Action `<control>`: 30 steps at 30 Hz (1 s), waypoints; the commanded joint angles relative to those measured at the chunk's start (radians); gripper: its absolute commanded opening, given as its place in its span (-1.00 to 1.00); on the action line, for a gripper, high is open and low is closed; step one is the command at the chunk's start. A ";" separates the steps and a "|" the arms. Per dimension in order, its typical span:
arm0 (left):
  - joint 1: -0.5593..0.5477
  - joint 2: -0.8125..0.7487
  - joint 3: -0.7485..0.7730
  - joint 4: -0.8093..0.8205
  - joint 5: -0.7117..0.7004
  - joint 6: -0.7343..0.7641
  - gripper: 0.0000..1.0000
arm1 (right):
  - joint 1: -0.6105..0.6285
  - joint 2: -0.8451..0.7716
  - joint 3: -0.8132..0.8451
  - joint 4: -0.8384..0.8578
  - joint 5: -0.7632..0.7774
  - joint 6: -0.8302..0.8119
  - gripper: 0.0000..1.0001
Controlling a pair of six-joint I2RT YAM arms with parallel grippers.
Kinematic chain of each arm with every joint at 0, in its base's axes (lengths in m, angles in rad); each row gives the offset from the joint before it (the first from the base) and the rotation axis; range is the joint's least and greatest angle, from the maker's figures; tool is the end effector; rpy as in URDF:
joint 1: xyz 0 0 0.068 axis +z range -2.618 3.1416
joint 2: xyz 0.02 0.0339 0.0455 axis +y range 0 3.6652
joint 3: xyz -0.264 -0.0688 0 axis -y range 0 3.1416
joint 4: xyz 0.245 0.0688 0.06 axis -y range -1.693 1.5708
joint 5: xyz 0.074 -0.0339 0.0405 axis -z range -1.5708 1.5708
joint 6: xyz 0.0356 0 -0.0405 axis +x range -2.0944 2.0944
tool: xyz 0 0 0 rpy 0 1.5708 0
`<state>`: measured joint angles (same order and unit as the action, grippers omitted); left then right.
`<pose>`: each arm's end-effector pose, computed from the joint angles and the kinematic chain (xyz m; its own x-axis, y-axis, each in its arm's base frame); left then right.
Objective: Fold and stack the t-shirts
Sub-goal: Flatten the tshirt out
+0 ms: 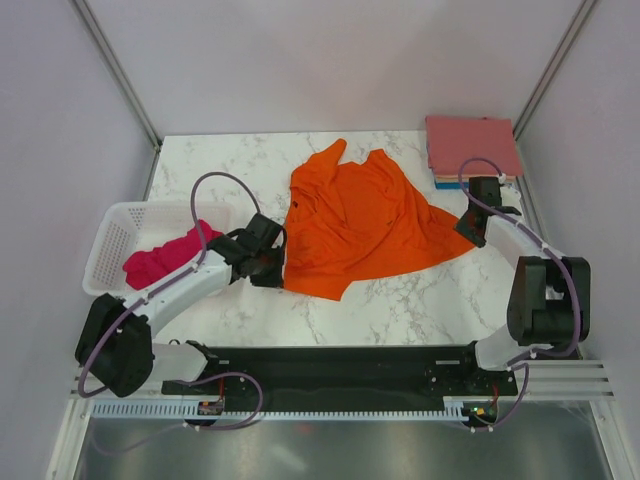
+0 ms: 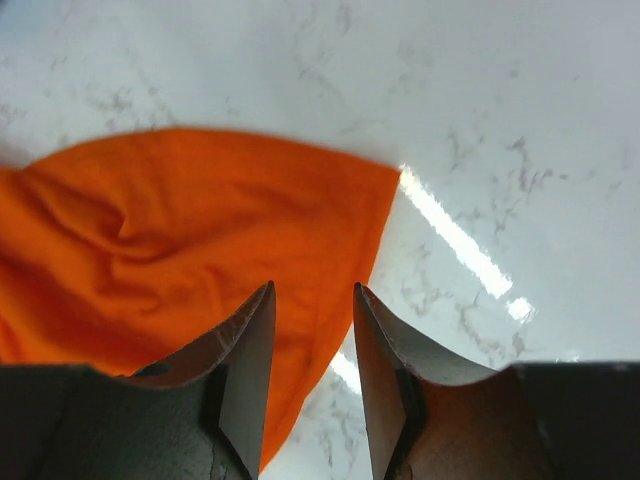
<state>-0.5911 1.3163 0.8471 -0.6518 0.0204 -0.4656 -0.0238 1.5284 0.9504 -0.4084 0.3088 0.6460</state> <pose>0.2046 -0.1382 0.2130 -0.9216 0.0779 -0.3803 0.1687 0.9627 -0.2116 0.3060 -0.0181 0.2037 -0.5512 0.5868 -0.5931 0.6539 0.7454 0.1297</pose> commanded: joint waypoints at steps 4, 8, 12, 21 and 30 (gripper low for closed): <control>-0.004 -0.060 0.023 -0.014 0.071 0.054 -0.96 | -0.100 0.116 0.090 0.054 0.033 -0.052 -0.10; -0.004 -0.086 0.026 -0.016 0.079 0.059 -0.96 | -0.159 0.165 0.093 0.075 0.021 -0.072 -0.09; -0.004 -0.109 0.029 -0.017 0.067 0.062 -0.96 | -0.186 0.213 0.094 0.089 -0.019 -0.082 -0.10; -0.004 -0.111 0.030 -0.020 0.070 0.045 -0.96 | -0.196 0.259 0.084 0.137 -0.051 -0.082 -0.14; -0.004 -0.112 0.038 -0.022 0.070 0.027 -0.96 | -0.196 0.283 0.063 0.148 -0.074 -0.069 -0.55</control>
<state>-0.5911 1.2240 0.8516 -0.6636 0.0818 -0.4442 -0.2161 1.7699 1.0180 -0.2638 0.2626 0.5705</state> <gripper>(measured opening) 0.025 0.265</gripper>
